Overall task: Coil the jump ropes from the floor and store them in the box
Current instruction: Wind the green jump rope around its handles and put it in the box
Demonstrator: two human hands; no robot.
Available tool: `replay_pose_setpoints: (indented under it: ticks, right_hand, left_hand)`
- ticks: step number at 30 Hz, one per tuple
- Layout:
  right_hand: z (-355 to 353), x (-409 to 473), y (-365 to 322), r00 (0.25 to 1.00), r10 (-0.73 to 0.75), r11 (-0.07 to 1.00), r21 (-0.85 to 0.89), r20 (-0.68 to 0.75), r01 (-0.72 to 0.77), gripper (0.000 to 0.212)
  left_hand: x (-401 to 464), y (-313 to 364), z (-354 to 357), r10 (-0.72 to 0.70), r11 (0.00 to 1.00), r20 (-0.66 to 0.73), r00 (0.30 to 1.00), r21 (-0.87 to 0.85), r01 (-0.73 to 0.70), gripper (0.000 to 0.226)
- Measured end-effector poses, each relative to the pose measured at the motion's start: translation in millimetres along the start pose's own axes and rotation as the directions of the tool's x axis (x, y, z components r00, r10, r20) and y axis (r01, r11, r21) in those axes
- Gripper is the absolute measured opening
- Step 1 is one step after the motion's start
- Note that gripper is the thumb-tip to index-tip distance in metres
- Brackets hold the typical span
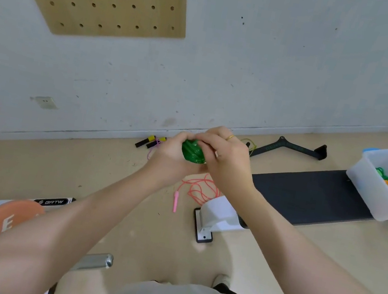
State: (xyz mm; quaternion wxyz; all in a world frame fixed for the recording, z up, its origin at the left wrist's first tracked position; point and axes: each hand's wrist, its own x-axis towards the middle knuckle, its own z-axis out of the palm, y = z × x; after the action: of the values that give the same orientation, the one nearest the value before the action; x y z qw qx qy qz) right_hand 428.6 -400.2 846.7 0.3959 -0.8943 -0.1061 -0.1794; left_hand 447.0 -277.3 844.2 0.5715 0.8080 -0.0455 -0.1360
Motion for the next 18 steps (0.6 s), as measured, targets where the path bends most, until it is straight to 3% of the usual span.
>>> replay_pose_setpoints:
  ticks: [2, 4, 6, 8, 10, 12, 15, 18]
  right_hand:
    - [2, -1, 4, 0.998, -0.049, 0.999, -0.008, -0.039, 0.049, 0.020]
    - [2, -2, 6, 0.999, -0.046, 0.999, 0.022, 0.001, 0.045, 0.020]
    - [-1, -3, 9, 0.999, -0.029, 0.997, 0.069, 0.016, 0.027, 0.019]
    - [-3, -3, 10, 0.999, -0.006, 0.995, 0.102, 0.045, 0.002, 0.019]
    - [-3, -2, 7, 0.995, -0.023, 0.995, 0.099, 0.096, 0.014, 0.021]
    - [-4, -2, 4, 0.984, -0.066, 0.996, 0.065, 0.164, 0.056, 0.024]
    - [-12, -1, 2, 0.976, -0.014, 0.995, 0.104, 0.219, -0.009, 0.025]
    - [-18, 1, -2, 0.981, 0.067, 0.980, 0.173, 0.181, -0.099, 0.016]
  left_hand:
    - [-1, -4, -5, -0.033, 0.999, 0.068, 0.997, -0.031, 0.035, 0.050]
    - [-1, -9, -10, -0.055, 0.976, 0.190, 0.980, -0.196, 0.092, 0.055]
    - [1, -9, -14, -0.076, 0.900, 0.290, 0.954, -0.393, 0.191, 0.045]
    - [0, -8, -10, -0.118, 0.823, 0.273, 0.955, -0.511, 0.248, 0.027]
    - [4, -12, -5, -0.209, 0.849, 0.131, 0.969, -0.467, 0.246, 0.039]
    - [6, -15, -1, -0.196, 0.927, 0.008, 0.981, -0.325, 0.188, 0.040]
    - [5, -12, -3, -0.046, 0.977, -0.070, 0.996, -0.209, 0.030, 0.030]
    - [2, -8, -6, 0.113, 0.989, -0.097, 0.989, -0.085, -0.121, 0.026]
